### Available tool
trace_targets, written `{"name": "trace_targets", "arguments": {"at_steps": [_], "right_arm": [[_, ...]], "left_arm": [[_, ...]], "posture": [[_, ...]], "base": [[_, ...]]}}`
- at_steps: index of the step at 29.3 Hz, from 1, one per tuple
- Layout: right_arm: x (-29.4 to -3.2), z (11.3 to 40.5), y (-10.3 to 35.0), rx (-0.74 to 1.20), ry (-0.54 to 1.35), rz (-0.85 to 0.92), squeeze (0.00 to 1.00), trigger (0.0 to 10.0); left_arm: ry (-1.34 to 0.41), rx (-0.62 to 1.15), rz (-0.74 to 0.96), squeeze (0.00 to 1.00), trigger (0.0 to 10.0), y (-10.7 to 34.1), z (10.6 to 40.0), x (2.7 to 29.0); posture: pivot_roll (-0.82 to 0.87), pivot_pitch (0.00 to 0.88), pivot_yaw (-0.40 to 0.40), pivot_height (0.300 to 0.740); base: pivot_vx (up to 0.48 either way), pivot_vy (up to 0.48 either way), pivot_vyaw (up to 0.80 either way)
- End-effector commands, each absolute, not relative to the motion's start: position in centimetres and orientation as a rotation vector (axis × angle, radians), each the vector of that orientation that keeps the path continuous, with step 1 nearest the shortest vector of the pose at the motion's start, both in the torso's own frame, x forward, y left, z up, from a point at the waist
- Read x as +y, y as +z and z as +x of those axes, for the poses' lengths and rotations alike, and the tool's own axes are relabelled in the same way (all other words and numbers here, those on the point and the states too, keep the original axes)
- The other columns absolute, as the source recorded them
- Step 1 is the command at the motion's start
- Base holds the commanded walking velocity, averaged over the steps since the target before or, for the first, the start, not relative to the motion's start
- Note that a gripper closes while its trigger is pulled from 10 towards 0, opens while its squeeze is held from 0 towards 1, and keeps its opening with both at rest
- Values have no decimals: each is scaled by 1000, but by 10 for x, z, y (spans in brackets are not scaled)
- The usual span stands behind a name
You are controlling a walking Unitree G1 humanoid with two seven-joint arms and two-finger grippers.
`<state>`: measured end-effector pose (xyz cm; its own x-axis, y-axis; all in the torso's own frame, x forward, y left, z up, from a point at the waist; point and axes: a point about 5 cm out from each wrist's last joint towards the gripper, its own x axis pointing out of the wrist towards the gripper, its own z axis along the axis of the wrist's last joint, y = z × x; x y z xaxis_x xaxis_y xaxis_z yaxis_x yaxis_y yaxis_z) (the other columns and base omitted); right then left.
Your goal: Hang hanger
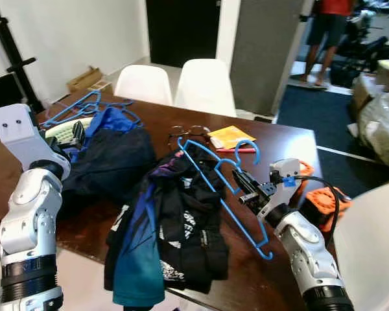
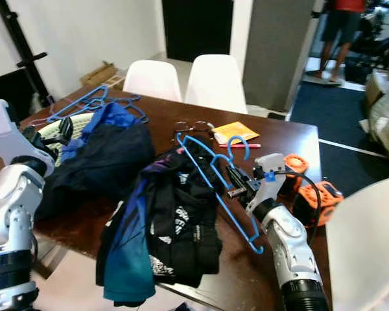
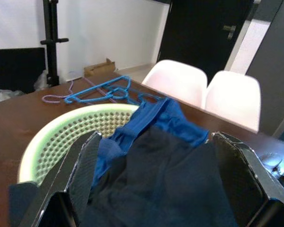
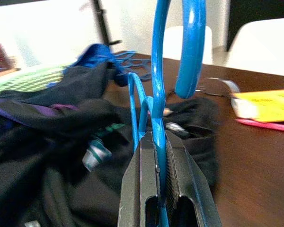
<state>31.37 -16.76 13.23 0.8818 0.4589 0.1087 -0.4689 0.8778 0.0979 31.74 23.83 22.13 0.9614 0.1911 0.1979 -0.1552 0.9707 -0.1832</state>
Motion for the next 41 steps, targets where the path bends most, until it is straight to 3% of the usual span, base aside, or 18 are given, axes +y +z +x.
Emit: {"name": "trace_targets", "arguments": {"at_steps": [1,13,31,41], "right_arm": [[-164,313,131,-91,497,130,0,10000],[-164,313,132,-91,489,152,0,10000],[-170,317,133,-74,444,166,0,10000],[-174,318,135,-84,423,195,0,10000]], "left_arm": [[144,-198,-126,0,10000,214,319,230],[111,-232,-138,0,10000,224,320,225],[26,-258,-219,0,10000,229,321,215],[5,-286,-254,0,10000,234,318,228]], "posture": [[44,0,-12,740],[46,0,-12,740],[30,0,-10,740],[28,0,-13,740]], "base": [[0,0,781],[0,0,784],[0,-103,0],[0,0,0]]}}
